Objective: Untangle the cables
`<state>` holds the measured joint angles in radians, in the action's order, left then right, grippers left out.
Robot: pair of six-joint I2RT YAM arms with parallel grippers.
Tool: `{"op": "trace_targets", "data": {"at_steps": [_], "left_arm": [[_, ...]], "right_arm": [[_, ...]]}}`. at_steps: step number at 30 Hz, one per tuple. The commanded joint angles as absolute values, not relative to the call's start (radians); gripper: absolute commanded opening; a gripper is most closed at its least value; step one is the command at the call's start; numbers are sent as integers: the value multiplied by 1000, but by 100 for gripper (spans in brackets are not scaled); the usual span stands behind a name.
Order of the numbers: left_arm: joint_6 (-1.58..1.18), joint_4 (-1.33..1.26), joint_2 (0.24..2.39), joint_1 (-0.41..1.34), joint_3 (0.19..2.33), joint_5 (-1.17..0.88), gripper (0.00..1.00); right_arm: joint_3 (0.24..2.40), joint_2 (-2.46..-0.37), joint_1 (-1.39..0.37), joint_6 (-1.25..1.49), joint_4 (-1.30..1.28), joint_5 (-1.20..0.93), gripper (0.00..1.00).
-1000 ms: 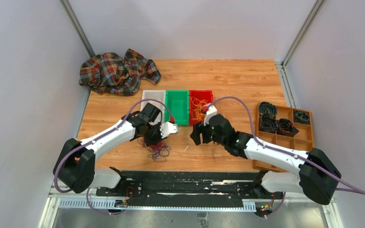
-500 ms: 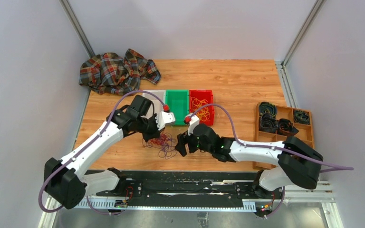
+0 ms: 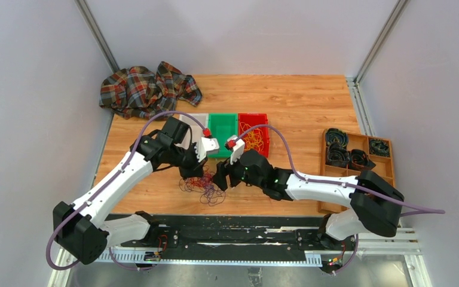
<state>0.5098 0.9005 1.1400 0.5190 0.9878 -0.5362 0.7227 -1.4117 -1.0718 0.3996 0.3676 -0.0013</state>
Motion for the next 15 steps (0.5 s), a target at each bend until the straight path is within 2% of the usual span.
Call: {"op": "trace_targets", "data": {"at_steps": [1, 8, 12, 15], "left_arm": [[473, 907, 1136, 511, 1034, -591, 1], [473, 907, 1121, 511, 1024, -575, 1], [496, 906, 1119, 511, 1012, -545, 1], [516, 903, 1132, 512, 996, -513, 1]], "right_arm": [[739, -1428, -1081, 408, 364, -35, 65], [689, -1411, -1070, 422, 324, 12, 40], [631, -1349, -1049, 432, 302, 64, 15], [588, -1295, -1032, 440, 276, 93, 1]]}}
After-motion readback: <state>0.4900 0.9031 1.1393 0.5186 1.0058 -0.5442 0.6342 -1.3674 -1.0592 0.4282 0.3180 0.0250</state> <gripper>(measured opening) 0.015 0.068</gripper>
